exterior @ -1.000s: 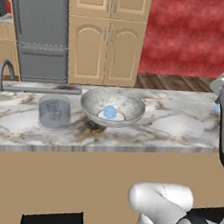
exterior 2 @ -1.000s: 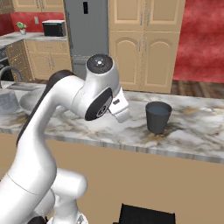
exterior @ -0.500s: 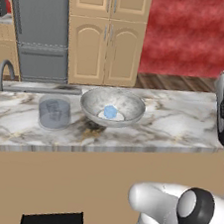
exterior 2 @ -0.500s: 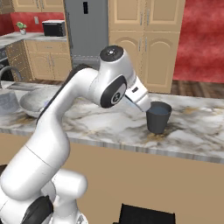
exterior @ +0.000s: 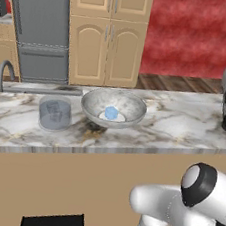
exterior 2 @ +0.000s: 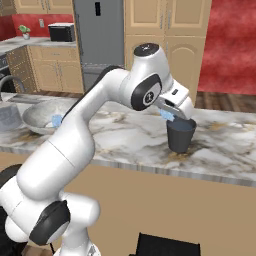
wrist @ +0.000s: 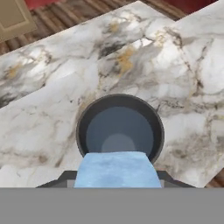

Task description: There are four ice cubes in the ice bowl. Place two ice cubes in each glass of water.

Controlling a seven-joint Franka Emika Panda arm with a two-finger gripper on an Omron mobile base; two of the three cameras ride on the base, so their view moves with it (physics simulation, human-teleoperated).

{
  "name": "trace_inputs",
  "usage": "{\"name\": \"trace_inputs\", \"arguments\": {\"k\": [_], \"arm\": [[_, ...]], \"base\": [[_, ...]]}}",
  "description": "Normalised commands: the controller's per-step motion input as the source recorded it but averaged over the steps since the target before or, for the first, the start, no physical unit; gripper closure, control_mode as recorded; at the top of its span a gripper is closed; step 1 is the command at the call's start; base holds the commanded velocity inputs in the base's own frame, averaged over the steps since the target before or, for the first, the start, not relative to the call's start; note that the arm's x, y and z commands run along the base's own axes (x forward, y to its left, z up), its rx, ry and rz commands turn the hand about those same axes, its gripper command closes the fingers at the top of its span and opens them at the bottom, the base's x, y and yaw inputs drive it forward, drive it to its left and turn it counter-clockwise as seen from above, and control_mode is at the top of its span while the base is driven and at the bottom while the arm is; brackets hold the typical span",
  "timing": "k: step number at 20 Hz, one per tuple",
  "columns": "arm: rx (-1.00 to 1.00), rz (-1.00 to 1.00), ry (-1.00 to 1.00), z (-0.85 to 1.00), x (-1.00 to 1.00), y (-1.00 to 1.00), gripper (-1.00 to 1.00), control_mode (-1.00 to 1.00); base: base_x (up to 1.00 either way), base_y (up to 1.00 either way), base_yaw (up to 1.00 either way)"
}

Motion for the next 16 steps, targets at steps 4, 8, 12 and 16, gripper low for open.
{"name": "trace_inputs", "arguments": {"k": [4, 8, 12, 16], "arm": [[0.00, 0.03, 0.05, -0.02, 0.04, -0.09, 1.00, -1.00], [0.00, 0.00, 0.00, -0.01, 0.15, 0.03, 1.00, -1.00], [0.00, 0.00, 0.00, -0.17, 0.13, 0.04, 1.00, -1.00], [0.00, 0.00, 0.00, -0.34, 0.13, 0.02, 1.00, -1.00]], "base": [[0.00, 0.00, 0.00], [0.00, 0.00, 0.00], [0.00, 0.00, 0.00], [0.00, 0.00, 0.00]]}}
